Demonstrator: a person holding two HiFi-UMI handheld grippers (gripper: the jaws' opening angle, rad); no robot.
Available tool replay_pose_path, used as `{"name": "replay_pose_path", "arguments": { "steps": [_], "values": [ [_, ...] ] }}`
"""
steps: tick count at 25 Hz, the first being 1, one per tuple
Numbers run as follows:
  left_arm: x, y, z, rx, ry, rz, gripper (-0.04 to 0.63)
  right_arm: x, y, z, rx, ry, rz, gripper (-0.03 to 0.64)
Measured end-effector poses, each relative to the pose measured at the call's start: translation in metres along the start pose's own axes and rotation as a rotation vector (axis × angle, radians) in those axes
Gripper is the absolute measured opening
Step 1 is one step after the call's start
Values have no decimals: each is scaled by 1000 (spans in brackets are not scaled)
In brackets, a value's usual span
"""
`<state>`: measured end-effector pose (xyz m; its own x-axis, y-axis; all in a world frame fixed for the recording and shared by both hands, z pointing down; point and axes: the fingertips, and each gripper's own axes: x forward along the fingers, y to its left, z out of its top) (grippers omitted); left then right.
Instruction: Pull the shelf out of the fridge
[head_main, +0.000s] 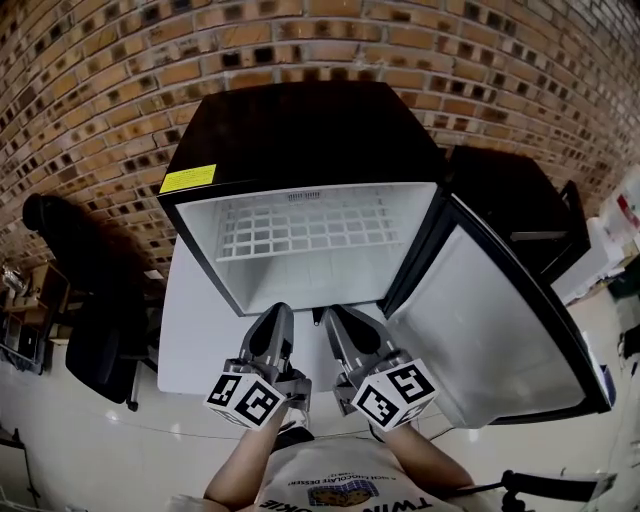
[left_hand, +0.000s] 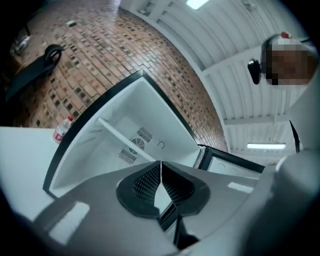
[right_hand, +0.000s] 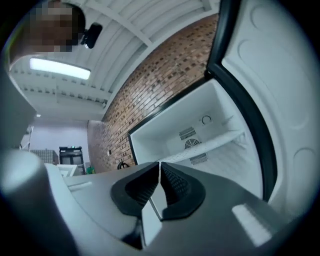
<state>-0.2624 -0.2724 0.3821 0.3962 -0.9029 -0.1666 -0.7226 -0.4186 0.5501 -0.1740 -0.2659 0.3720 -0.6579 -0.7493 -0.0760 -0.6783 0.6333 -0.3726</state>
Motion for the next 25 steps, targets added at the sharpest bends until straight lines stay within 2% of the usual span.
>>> {"name": "replay_pose_path", "arguments": {
  "steps": [2, 4, 8, 11, 17, 19, 22, 25],
  "values": [
    [7, 14, 1, -101, 4, -11, 3, 11, -9, -1, 80, -9, -22, 23],
    [15, 25, 1, -188, 6, -22, 35, 21, -20, 1, 157, -26, -55, 37],
    [31, 40, 4, -300, -10, -34, 67, 36, -46, 3, 337, -77, -92, 71],
    [45, 47, 5, -426, -28, -74, 136, 52, -59, 5, 474, -127, -80, 77],
    [67, 74, 7, -614, -84, -40, 202, 74, -80, 7, 650, -169, -93, 146],
    [72, 80, 12, -648, -114, -38, 220, 78, -88, 6, 689, -176, -111, 166],
    [82, 84, 22, -643, -146, -39, 227, 86, -104, 4, 745, -186, -170, 186],
    [92, 93, 27, -673, -174, -22, 227, 102, -114, 12, 769, -224, -153, 195]
  ]
}}
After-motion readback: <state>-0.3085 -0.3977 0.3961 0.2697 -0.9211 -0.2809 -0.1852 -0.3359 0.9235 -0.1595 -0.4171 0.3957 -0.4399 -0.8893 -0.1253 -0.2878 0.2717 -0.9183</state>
